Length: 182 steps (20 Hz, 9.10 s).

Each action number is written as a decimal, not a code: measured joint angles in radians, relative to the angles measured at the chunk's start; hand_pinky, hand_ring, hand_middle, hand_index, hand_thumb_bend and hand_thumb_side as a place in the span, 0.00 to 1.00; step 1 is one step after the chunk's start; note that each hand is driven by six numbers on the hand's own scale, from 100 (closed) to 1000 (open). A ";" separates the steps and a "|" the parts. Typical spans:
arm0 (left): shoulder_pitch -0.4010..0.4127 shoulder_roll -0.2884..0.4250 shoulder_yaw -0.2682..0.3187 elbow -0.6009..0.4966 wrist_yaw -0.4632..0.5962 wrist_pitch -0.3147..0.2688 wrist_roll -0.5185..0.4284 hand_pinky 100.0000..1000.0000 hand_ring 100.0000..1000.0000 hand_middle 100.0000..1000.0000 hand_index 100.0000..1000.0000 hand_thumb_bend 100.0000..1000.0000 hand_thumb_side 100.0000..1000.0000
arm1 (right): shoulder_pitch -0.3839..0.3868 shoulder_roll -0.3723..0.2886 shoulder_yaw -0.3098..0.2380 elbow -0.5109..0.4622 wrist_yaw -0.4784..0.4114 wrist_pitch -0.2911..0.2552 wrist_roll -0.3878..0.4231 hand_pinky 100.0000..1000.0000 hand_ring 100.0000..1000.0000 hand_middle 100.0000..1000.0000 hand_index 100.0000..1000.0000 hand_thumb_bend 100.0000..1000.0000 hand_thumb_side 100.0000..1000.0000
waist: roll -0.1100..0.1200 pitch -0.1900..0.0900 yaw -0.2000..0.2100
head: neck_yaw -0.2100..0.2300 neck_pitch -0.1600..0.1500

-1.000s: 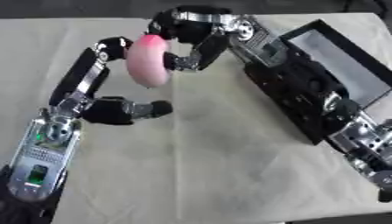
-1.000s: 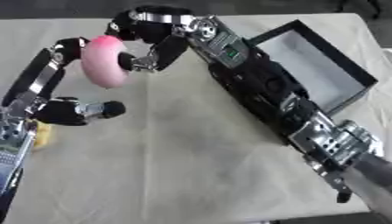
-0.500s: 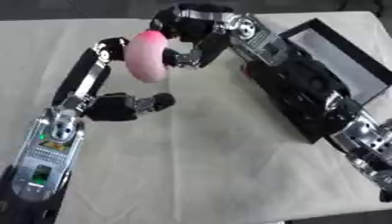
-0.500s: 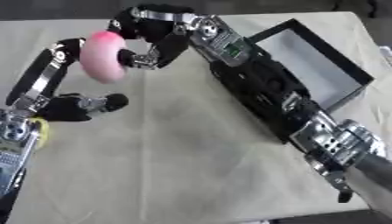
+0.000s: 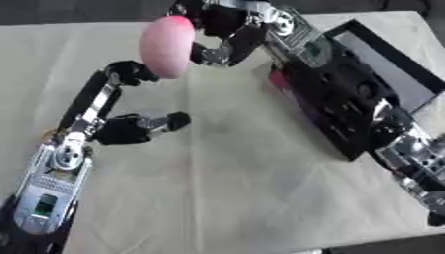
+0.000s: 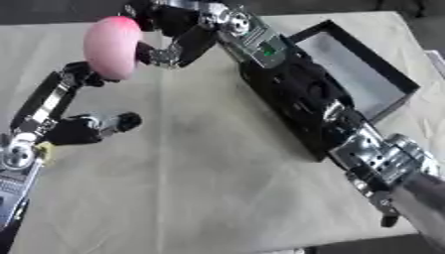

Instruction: Pick up the objects with one hand, pass them to the other hand, and then place them into the box on the other side of the table.

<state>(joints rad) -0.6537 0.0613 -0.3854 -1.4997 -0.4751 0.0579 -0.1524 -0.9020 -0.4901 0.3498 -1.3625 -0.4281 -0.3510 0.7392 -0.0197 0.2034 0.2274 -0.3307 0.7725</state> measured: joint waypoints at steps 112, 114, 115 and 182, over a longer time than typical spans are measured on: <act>-0.016 0.612 0.055 -0.006 0.221 0.242 -0.337 0.86 0.81 0.72 0.79 0.77 0.38 | 0.553 -0.495 -0.379 -0.192 -0.255 -0.096 -0.088 1.00 0.98 1.00 1.00 0.00 0.32 | 0.036 -0.031 -0.017 | 0.121 0.000; 0.000 0.643 0.055 -0.006 0.220 0.248 -0.349 0.86 0.81 0.72 0.79 0.77 0.36 | 0.558 -0.496 -0.379 -0.192 -0.255 -0.096 -0.089 1.00 0.98 1.00 1.00 0.00 0.32 | 0.036 -0.031 -0.017 | 0.134 0.000; 0.010 0.659 0.056 -0.005 0.219 0.250 -0.352 0.86 0.81 0.72 0.79 0.77 0.34 | 0.560 -0.496 -0.379 -0.192 -0.255 -0.096 -0.090 1.00 0.98 1.00 1.00 0.00 0.32 | 0.036 -0.031 -0.017 | 0.140 0.000; -0.192 0.545 0.249 0.776 -0.170 0.152 -0.275 0.86 0.81 0.71 0.71 0.51 0.15 | 0.585 -0.471 -0.358 -0.188 -0.125 -0.142 -0.096 1.00 0.96 1.00 1.00 0.00 0.21 | 0.036 -0.031 -0.039 | 0.222 0.000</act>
<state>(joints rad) -0.8455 0.6063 -0.1361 -0.7234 -0.6453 0.2095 -0.4273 -0.3165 -0.9609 -0.0083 -1.5503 -0.5528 -0.4925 0.6431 0.0167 0.1725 0.1888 -0.1091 0.7725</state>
